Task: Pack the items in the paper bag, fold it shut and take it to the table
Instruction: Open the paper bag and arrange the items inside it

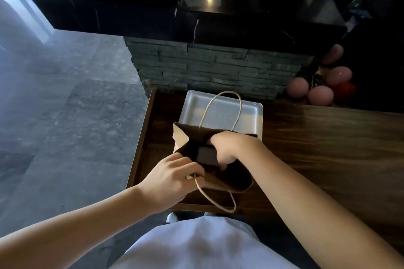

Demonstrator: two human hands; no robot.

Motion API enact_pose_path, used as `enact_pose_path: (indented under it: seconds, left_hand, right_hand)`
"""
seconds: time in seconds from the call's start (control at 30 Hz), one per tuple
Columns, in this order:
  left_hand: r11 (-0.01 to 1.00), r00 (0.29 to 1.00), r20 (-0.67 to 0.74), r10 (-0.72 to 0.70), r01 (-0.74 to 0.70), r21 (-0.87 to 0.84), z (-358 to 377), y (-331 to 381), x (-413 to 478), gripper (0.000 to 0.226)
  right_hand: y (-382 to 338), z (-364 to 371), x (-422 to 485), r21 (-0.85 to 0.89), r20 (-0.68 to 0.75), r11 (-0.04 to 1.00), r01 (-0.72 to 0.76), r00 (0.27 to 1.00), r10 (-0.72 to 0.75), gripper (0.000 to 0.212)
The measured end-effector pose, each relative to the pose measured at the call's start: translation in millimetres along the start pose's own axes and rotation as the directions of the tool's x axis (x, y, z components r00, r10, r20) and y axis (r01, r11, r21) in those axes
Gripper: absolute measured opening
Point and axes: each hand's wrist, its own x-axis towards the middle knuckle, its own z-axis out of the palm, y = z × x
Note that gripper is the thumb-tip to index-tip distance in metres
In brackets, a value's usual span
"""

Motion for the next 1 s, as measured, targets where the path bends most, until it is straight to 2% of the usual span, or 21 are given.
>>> enact_pose_path:
  seconds: [0.1, 0.2, 0.3, 0.43, 0.57, 0.67, 0.7, 0.73, 0.8, 0.83, 0.87, 0.9, 0.93, 1.0]
  left_hand:
    - [0.997, 0.995, 0.088, -0.045, 0.05, -0.056, -4, 2, -6, 0.022]
    - [0.998, 0.989, 0.144, -0.021, 0.031, -0.063, -14, -3, -7, 0.021]
    - [0.998, 0.983, 0.179, 0.03, -0.018, -0.067, -17, -6, -11, 0.009]
    - [0.994, 0.965, 0.256, 0.057, -0.031, -0.104, -17, -7, -13, 0.012]
    - [0.99, 0.907, 0.408, 0.11, -0.062, -0.128, -38, -17, -1, 0.02]
    - [0.97, 0.909, 0.411, 0.071, 0.032, -0.24, -61, -29, 7, 0.021]
    - [0.948, 0.914, 0.407, 0.008, 0.123, -0.294, -63, -32, 11, 0.02]
    - [0.901, 0.896, 0.428, -0.12, 0.279, -0.333, -61, -36, 18, 0.022]
    - [0.746, 0.749, 0.523, -0.407, 0.603, -0.283, -44, -39, 37, 0.022]
    - [0.725, 0.701, 0.535, -0.471, 0.653, -0.218, -35, -40, 49, 0.024]
    - [0.804, 0.698, 0.568, -0.436, 0.585, -0.103, -27, -38, 60, 0.025]
    - [0.866, 0.626, 0.672, -0.396, 0.497, 0.047, -20, -31, 71, 0.026]
    - [0.906, 0.495, 0.789, -0.365, 0.384, 0.178, -8, -26, 79, 0.026]
    - [0.878, 0.184, 0.882, -0.434, 0.308, 0.368, 21, -17, 90, 0.028]
  right_hand:
    - [2, -5, 9, -0.089, 0.0, 0.995, -0.043, 0.999, 0.043, 0.112]
    - [5, -4, 10, -0.146, 0.008, 0.989, -0.03, 0.999, 0.032, 0.131]
    - [7, 2, 9, -0.2, -0.004, 0.979, -0.046, 0.999, 0.046, 0.136]
    - [7, 7, 8, -0.223, -0.008, 0.974, -0.049, 0.999, 0.049, 0.141]
    - [7, 10, 10, -0.205, 0.009, 0.979, -0.021, 1.0, 0.024, 0.145]
    - [5, 12, 12, -0.209, 0.001, 0.978, -0.005, 1.0, 0.005, 0.145]
    - [4, 13, 12, -0.212, 0.003, 0.977, 0.002, 1.0, -0.001, 0.144]
    - [2, 12, 12, -0.216, 0.013, 0.976, 0.008, 1.0, -0.006, 0.142]
    - [0, 12, 9, -0.208, 0.024, 0.978, 0.011, 1.0, -0.006, 0.132]
    - [-2, 11, 7, -0.191, 0.028, 0.982, 0.007, 1.0, -0.002, 0.121]
    - [-3, 11, 7, -0.161, 0.042, 0.987, -0.008, 0.999, 0.015, 0.106]
    - [-5, 10, 9, -0.118, 0.067, 0.993, -0.026, 0.997, 0.034, 0.09]
    - [-5, 10, 12, -0.092, 0.107, 0.995, -0.051, 0.992, 0.06, 0.076]
    - [-5, 10, 15, -0.045, 0.159, 0.993, -0.107, 0.981, 0.113, 0.046]
